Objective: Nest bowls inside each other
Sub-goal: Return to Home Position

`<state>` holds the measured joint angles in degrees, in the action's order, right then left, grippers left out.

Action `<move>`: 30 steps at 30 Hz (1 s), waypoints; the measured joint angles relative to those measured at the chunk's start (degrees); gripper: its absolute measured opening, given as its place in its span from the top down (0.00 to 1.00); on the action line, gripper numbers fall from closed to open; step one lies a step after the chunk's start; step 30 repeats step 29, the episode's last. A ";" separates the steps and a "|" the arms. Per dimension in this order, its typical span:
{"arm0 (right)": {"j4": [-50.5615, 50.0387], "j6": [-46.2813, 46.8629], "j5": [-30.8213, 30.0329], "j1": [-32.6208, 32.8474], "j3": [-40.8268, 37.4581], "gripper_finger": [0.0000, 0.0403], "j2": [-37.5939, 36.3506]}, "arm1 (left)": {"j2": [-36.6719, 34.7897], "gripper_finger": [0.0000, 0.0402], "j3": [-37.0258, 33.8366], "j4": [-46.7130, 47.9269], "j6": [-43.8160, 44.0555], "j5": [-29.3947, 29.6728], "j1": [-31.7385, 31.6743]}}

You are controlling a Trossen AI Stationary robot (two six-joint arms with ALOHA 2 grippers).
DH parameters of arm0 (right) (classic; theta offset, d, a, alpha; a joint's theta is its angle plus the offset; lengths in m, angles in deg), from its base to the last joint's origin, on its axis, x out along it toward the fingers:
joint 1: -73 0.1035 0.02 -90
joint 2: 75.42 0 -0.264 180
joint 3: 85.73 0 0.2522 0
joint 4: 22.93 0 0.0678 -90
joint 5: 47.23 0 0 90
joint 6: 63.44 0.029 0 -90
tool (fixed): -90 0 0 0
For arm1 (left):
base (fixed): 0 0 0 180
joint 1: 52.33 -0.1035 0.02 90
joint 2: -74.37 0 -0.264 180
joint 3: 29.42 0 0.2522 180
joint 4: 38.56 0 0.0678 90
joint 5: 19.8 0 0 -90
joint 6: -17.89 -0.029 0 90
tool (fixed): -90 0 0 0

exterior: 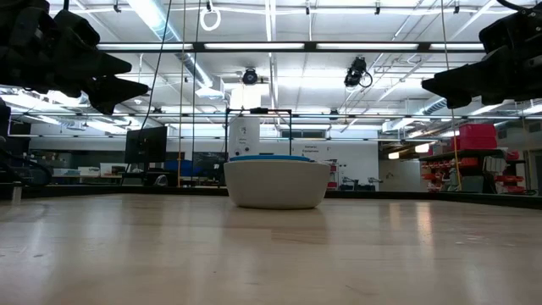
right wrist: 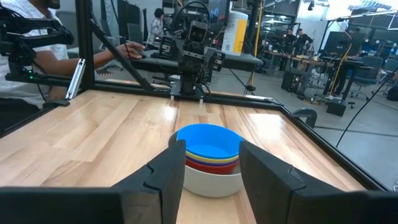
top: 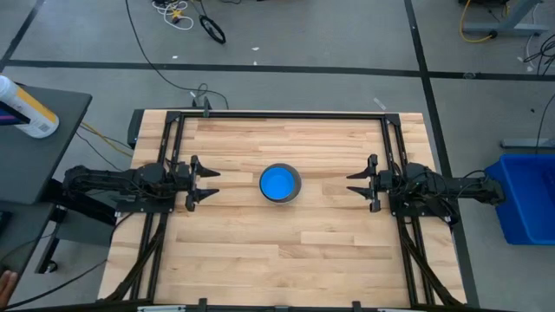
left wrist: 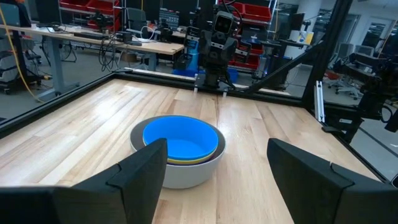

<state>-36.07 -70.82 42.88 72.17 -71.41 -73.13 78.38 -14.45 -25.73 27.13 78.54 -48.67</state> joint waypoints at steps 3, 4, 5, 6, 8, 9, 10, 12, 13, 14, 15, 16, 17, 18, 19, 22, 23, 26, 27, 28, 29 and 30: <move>0.00 0.02 0.01 0.01 0.00 0.60 -0.01 | 0.00 0.29 0.00 0.00 0.00 0.00 0.01; 0.00 0.01 0.01 -0.01 0.00 0.60 0.00 | 0.00 0.29 0.00 0.00 0.00 0.00 0.02; 0.00 0.00 0.01 0.01 0.00 0.60 -0.01 | 0.00 0.29 0.00 -0.01 0.00 0.00 0.01; -0.02 0.02 0.01 -0.01 0.00 0.60 -0.01 | 0.00 0.29 0.00 -0.01 0.00 0.00 0.00; 0.00 0.00 0.01 -0.01 0.00 0.61 -0.01 | 0.00 0.29 0.00 0.00 0.01 0.00 0.01; 0.00 0.02 0.01 0.00 0.00 0.61 -0.01 | 0.00 0.29 0.00 -0.02 0.02 0.00 0.02; -0.01 0.00 0.01 0.01 0.00 0.61 -0.01 | 0.00 0.29 0.00 0.00 0.00 0.00 0.02; -0.01 0.01 0.01 -0.01 0.00 0.61 -0.01 | 0.00 0.29 0.00 -0.01 0.01 0.00 0.00; -0.02 0.01 0.01 -0.01 0.00 0.61 -0.01 | 0.00 0.29 0.00 0.00 0.00 0.00 0.01; 0.00 0.00 0.01 -0.01 0.00 0.61 -0.01 | 0.00 0.29 0.00 -0.01 0.00 0.00 0.00; 0.00 0.00 0.01 -0.01 0.00 0.61 -0.01 | 0.00 0.29 0.00 -0.02 0.02 0.00 0.02; 0.00 0.02 0.01 -0.01 0.00 0.60 -0.01 | 0.00 0.29 0.00 -0.01 0.00 0.01 0.01; 0.00 0.02 0.01 0.01 0.00 0.60 -0.01 | 0.00 0.29 0.00 0.00 0.00 0.00 0.01; 0.00 0.01 0.01 0.01 0.00 0.60 -0.01 | 0.00 0.29 0.00 -0.02 0.02 0.00 0.02; 0.00 0.01 0.01 -0.01 0.00 0.60 -0.01 | 0.00 0.29 0.00 -0.01 0.01 0.00 0.01; 0.00 0.00 0.01 0.01 0.00 0.60 -0.01 | 0.00 0.29 0.00 0.00 0.00 0.00 0.02; -0.01 0.01 0.01 -0.01 0.00 0.60 -0.01 | 0.00 0.29 0.00 -0.02 0.02 0.00 0.01; 0.00 0.00 0.01 -0.01 0.00 0.61 -0.01 | 0.00 0.29 0.00 0.00 0.02 0.00 0.02; -0.01 0.00 0.01 0.00 0.00 0.61 0.00 | 0.00 0.29 0.00 -0.01 0.02 0.00 0.02; -0.01 0.01 0.01 0.00 0.00 0.61 -0.01 | 0.01 0.29 0.00 -0.01 0.01 0.00 0.02; -0.02 0.01 0.01 0.01 0.00 0.61 -0.01 | 0.00 0.29 0.00 -0.02 0.02 0.00 0.02; -0.02 0.01 0.01 0.01 0.00 0.61 -0.01 | 0.00 0.29 0.00 -0.02 0.02 0.00 0.02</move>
